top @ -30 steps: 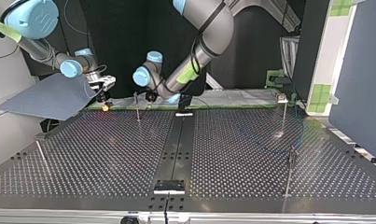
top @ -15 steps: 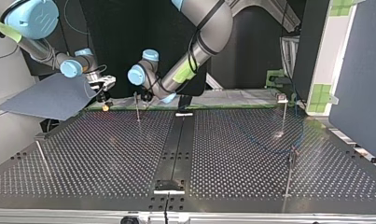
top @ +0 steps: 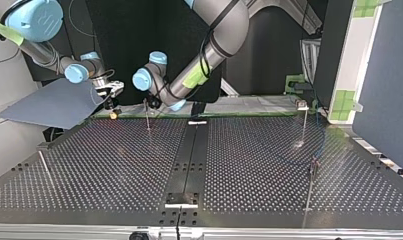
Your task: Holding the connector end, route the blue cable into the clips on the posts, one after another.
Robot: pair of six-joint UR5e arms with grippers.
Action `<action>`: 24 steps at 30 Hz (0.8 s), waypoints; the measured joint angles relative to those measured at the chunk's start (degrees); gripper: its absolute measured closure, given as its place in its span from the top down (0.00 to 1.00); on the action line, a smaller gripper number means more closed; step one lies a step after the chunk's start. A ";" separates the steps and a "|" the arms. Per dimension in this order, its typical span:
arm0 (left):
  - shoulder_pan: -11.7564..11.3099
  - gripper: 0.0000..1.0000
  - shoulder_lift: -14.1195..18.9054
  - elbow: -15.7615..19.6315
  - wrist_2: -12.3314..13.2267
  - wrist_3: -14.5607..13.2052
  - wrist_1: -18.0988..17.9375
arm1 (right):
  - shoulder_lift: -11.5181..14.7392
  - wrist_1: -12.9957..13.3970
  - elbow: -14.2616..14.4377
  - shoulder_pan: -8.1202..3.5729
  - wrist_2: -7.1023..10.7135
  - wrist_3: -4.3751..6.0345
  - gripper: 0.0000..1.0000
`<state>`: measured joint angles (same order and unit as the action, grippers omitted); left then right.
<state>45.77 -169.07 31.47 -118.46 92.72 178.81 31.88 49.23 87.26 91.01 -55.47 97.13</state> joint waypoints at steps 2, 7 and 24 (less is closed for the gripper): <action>0.14 1.00 0.14 0.05 -0.11 0.00 0.30 | 0.00 0.00 0.01 0.00 0.00 0.03 0.00; 0.58 1.00 0.65 0.52 -0.70 0.02 0.80 | 0.00 0.00 0.01 0.00 0.00 0.07 0.00; 1.25 1.00 7.06 9.55 1.37 -0.60 -1.63 | -0.09 0.00 0.00 0.09 0.07 0.15 0.00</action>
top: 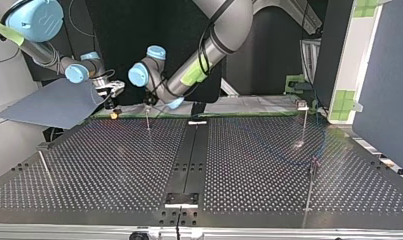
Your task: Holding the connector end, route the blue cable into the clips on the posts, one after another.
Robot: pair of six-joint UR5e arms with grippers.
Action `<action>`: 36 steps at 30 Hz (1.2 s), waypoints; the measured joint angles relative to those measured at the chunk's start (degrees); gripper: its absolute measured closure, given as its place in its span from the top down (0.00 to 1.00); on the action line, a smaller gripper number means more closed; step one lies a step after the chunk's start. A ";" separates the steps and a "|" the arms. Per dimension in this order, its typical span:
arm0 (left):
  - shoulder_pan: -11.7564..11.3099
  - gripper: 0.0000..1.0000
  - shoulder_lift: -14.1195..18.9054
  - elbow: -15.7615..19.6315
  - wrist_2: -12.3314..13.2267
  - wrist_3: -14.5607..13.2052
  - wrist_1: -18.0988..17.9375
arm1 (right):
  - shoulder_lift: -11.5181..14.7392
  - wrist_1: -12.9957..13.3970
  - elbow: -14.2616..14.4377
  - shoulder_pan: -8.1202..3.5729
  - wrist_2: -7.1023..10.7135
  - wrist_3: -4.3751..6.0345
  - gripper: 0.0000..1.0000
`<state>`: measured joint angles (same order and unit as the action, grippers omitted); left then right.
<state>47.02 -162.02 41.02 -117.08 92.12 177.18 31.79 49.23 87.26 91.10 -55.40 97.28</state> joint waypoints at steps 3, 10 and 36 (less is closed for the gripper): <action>0.19 1.00 0.21 1.74 -0.14 -0.20 -0.05 | 0.00 -0.01 -0.01 0.00 0.02 0.02 0.00; 0.79 1.00 0.19 5.25 0.34 -0.29 -0.65 | -0.01 -0.28 0.03 -0.17 0.02 0.03 0.00; 2.27 1.00 0.03 6.11 0.62 -0.24 -3.68 | -0.09 -0.43 -0.01 -0.45 0.21 0.40 0.00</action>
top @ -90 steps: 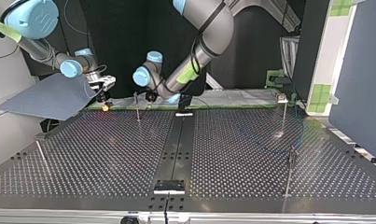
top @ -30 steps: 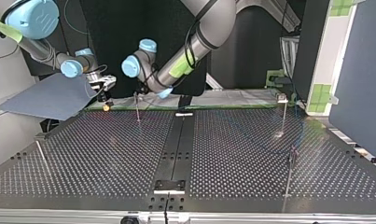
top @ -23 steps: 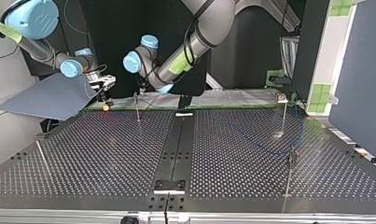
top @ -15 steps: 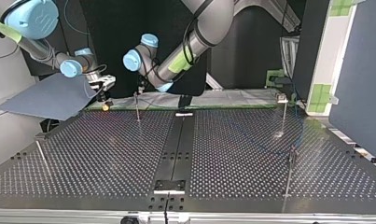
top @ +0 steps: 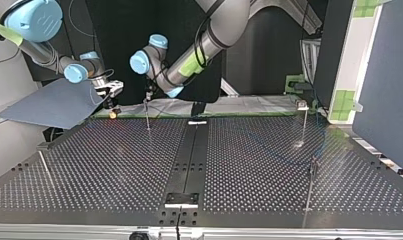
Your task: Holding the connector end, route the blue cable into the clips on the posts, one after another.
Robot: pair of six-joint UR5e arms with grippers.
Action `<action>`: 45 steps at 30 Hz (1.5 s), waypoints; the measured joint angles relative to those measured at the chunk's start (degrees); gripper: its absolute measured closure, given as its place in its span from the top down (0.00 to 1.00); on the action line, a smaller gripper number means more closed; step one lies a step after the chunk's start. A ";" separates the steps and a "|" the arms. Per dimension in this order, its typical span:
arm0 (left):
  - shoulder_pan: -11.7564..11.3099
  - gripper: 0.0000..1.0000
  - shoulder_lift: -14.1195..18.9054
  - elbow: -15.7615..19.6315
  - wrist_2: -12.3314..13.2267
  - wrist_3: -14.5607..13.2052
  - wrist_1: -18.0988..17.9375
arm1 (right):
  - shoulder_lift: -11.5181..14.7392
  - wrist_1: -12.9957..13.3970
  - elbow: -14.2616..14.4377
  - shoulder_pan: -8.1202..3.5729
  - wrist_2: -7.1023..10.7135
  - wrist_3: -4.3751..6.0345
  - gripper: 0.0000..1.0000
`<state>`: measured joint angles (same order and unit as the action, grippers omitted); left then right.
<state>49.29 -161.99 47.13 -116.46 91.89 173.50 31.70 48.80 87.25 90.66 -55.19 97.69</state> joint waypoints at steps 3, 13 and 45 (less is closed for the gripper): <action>0.12 1.00 0.17 -0.02 -0.49 0.02 0.00 | 0.00 -0.08 0.02 0.03 0.16 -0.01 0.00; 1.08 1.00 0.27 -0.03 -1.26 0.04 0.04 | 0.00 -0.38 0.00 0.04 0.25 -0.03 0.00; -4.24 1.00 15.49 15.46 3.49 7.35 -12.44 | -0.06 -1.32 0.02 0.32 0.32 -0.12 0.00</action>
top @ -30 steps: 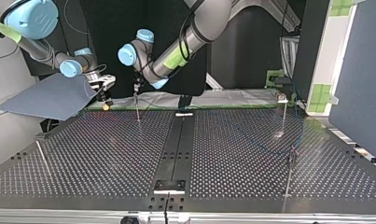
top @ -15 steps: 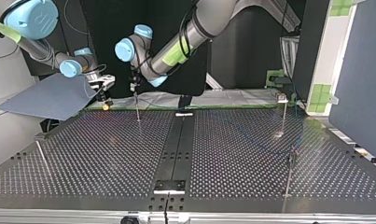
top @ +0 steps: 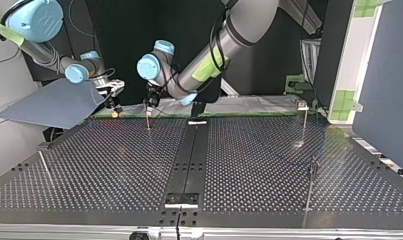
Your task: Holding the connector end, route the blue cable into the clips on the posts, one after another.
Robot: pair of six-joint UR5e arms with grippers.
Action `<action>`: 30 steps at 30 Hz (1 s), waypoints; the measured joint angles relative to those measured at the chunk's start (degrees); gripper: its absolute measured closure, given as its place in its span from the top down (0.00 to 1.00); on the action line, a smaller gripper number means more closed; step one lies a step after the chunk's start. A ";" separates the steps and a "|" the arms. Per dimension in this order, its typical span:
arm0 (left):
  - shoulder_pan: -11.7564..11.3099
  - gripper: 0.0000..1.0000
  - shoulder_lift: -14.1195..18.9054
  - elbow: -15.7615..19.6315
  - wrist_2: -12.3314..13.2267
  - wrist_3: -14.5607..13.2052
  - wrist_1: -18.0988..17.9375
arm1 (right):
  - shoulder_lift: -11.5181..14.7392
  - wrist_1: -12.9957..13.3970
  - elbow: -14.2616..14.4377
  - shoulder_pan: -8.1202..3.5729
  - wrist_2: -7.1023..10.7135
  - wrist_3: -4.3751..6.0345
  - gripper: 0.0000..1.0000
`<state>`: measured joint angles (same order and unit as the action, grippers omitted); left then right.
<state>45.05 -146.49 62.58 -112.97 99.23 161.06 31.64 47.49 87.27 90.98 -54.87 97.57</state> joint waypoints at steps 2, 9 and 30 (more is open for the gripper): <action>-1.20 1.00 1.20 1.21 0.69 0.91 0.19 | -0.01 -0.02 0.01 0.06 0.01 -0.05 0.00; -4.69 1.00 5.67 5.67 2.14 3.07 -0.60 | -0.01 -0.09 -0.01 0.41 0.21 -0.13 0.00; -5.29 1.00 17.76 17.76 1.37 3.53 -2.96 | -0.03 -0.03 -0.02 0.93 0.28 0.04 0.00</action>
<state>39.76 -128.73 80.35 -111.60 102.76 158.10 31.61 47.45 87.25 91.91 -54.59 97.60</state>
